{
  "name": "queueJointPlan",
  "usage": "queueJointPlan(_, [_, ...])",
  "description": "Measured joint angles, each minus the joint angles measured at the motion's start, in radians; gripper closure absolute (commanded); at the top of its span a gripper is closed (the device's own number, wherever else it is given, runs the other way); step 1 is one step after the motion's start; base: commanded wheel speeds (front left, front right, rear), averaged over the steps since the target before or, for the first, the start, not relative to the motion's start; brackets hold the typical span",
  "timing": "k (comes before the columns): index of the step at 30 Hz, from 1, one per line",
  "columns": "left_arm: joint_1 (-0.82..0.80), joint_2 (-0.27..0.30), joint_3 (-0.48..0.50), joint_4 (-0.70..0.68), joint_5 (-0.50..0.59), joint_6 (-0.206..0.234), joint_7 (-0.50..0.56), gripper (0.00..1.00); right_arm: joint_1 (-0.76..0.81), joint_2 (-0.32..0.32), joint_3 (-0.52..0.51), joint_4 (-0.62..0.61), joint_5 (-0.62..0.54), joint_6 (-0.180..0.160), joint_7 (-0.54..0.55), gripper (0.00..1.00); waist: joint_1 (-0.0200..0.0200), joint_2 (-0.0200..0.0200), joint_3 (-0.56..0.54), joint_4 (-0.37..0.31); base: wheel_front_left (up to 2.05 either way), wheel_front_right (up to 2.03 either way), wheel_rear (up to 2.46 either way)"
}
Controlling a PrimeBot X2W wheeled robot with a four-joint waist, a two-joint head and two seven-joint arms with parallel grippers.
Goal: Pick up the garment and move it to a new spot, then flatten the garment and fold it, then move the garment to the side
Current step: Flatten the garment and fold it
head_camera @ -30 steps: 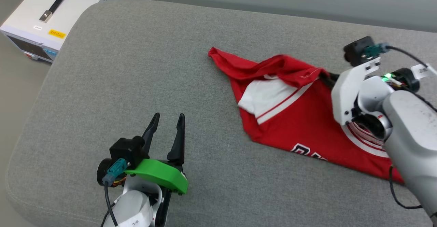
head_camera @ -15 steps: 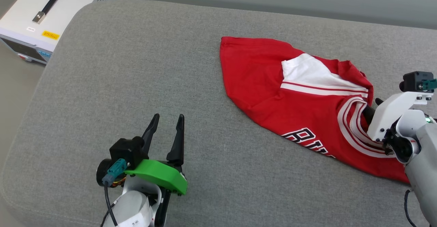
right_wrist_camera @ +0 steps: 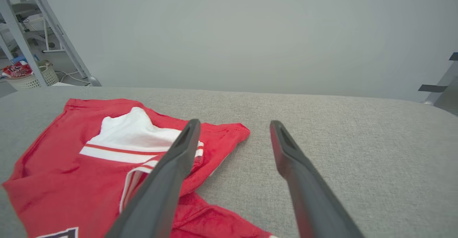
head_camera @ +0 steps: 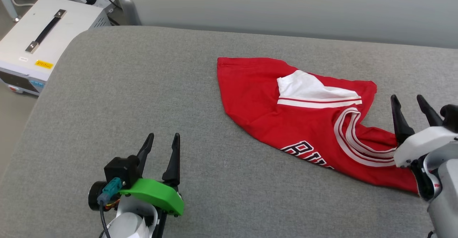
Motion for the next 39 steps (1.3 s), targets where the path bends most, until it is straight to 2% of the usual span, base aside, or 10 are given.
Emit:
queueJointPlan(6, [0.027, 0.021, 0.005, -0.030, -0.003, 0.016, 0.026, 0.00, 0.190, 0.077, -0.081, -0.238, -0.104, 0.000, 0.002, 0.00, 0.0000, 0.0000, -0.033, -0.037, 0.00, 0.00, 0.00])
queueJointPlan(13, [0.023, 0.047, -0.002, -0.066, -0.004, 0.016, 0.081, 0.00, 0.381, 0.170, -0.122, -0.531, -0.174, 0.000, 0.099, 0.00, 0.0000, 0.0000, -0.047, -0.091, 0.00, 0.00, 0.00])
queueJointPlan(16, [-0.004, 0.059, -0.027, -0.067, -0.005, -0.008, 0.137, 0.00, 0.440, 0.199, -0.131, -0.627, -0.189, 0.000, 0.143, 0.00, 0.0000, 0.0000, -0.041, -0.113, 0.00, 0.00, 0.00])
queueJointPlan(17, [-0.052, 0.062, -0.050, -0.063, -0.011, -0.034, 0.193, 0.00, 0.470, 0.216, -0.137, -0.683, -0.198, 0.000, 0.174, 0.00, 0.0000, 0.0000, -0.033, -0.127, 0.00, 0.00, 0.00])
queueJointPlan(19, [-0.106, 0.062, -0.073, -0.054, -0.017, -0.055, 0.254, 0.00, 0.489, 0.226, -0.141, -0.724, -0.200, 0.000, 0.193, 0.00, 0.0000, 0.0000, -0.021, -0.138, 0.00, 0.00, 0.00])
queueJointPlan(20, [-0.170, 0.060, -0.105, -0.033, -0.024, -0.078, 0.327, 0.00, 0.499, 0.235, -0.142, -0.755, -0.200, 0.000, 0.210, 0.00, 0.0000, 0.0000, -0.006, -0.151, 0.00, 0.00, 0.00])
queueJointPlan(24, [-0.280, 0.056, -0.160, 0.032, -0.045, -0.107, 0.460, 0.00, 0.502, 0.245, -0.131, -0.784, -0.200, 0.000, 0.227, 0.00, 0.0000, 0.0000, 0.022, -0.182, 0.00, 0.00, 0.00])
queueJointPlan(30, [-0.403, 0.058, -0.235, 0.152, -0.090, -0.126, 0.641, 0.00, 0.498, 0.262, -0.110, -0.783, -0.190, 0.000, 0.232, 0.00, 0.0000, 0.0000, 0.069, -0.232, 0.00, 0.00, 0.00])
queueJointPlan(39, [-0.515, 0.107, -0.323, 0.328, -0.143, -0.129, 0.755, 0.00, 0.474, 0.273, -0.086, -0.735, -0.156, 0.000, 0.212, 0.00, 0.0000, 0.0000, 0.124, -0.307, 0.00, 0.00, 0.00])
